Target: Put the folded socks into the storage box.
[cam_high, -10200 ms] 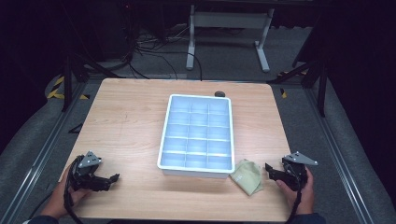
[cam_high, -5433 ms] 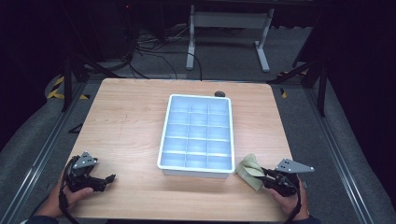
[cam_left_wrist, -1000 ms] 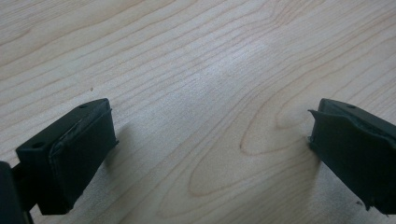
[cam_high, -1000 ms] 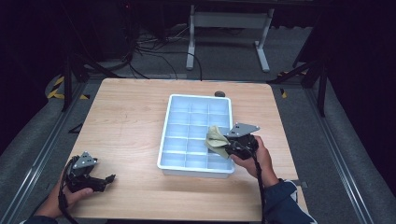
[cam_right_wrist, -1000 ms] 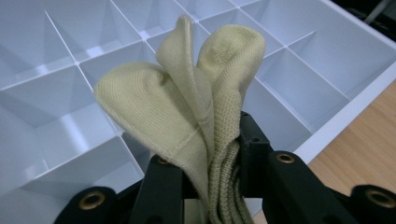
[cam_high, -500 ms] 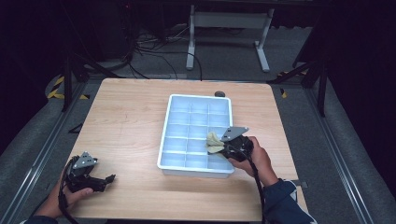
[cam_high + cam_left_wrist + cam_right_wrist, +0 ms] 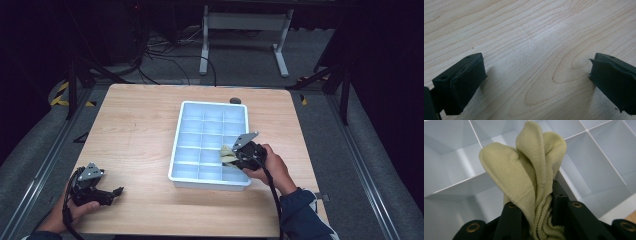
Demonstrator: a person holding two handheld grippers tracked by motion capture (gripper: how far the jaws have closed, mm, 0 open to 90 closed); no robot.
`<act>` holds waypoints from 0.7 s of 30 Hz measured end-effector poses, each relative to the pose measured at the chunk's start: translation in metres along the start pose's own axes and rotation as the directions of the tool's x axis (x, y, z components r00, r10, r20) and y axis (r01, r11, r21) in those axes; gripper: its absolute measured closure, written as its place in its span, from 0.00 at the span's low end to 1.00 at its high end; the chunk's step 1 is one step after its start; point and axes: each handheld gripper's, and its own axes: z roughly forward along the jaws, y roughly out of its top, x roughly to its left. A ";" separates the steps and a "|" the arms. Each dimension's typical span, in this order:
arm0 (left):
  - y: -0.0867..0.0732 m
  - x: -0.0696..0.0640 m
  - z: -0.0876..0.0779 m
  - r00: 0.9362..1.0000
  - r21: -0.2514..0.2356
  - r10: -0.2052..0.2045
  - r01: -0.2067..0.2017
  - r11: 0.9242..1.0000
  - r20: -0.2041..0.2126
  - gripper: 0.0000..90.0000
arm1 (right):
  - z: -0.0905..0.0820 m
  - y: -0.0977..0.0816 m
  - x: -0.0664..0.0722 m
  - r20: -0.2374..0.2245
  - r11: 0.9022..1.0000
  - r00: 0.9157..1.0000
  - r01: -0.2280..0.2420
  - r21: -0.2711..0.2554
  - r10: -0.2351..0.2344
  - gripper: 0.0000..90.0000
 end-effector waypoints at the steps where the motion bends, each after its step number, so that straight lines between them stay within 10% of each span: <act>1: 0.000 0.000 0.000 1.000 0.000 0.000 0.000 1.000 0.000 0.00 | 0.000 0.001 -0.001 -0.017 1.000 1.000 0.000 0.011 0.000 0.83; 11: 0.000 0.000 0.000 1.000 -0.002 0.001 -0.001 1.000 -0.001 0.00 | 0.009 0.013 -0.010 -0.092 0.990 0.996 0.032 0.136 -0.020 0.83; 21: 0.000 0.000 0.000 1.000 -0.001 0.001 -0.001 1.000 0.000 0.00 | 0.019 0.025 -0.014 -0.127 0.958 0.990 0.096 0.268 -0.064 0.82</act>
